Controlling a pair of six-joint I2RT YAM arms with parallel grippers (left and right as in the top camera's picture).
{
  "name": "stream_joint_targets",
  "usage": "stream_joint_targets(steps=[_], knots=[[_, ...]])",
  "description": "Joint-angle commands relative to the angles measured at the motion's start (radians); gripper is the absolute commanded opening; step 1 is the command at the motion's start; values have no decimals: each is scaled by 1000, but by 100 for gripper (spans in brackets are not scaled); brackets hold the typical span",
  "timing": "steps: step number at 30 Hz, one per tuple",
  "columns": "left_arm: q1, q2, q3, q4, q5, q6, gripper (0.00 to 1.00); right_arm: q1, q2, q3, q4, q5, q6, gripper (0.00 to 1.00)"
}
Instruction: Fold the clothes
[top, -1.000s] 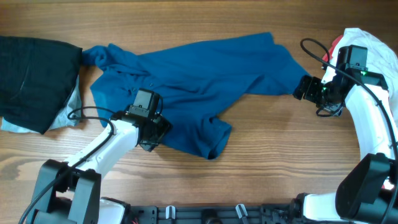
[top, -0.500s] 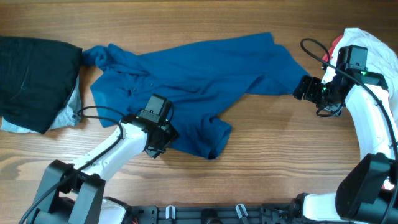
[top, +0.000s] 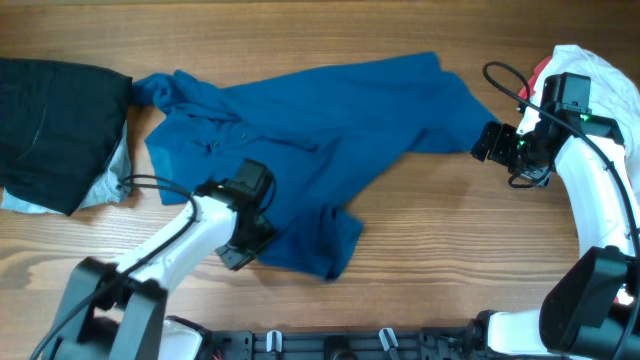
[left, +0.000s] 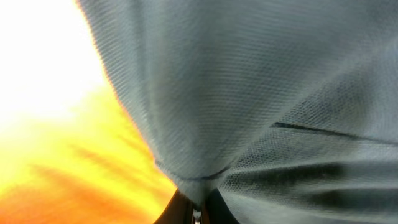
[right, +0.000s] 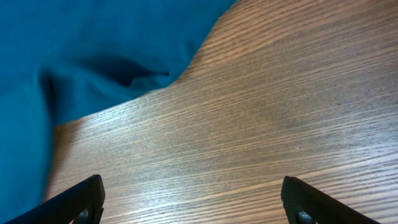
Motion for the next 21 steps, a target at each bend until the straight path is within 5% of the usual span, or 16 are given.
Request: stream_joint_targets(steps=[1, 9, 21], knots=[[85, -171, 65, -84, -101, 68, 4, 4, 7, -1, -12, -2, -9, 89], [286, -450, 66, -138, -116, 125, 4, 4, 7, -33, -26, -77, -11, 81], [379, -456, 65, -207, -157, 199, 4, 4, 53, -182, 231, -78, 79, 82]])
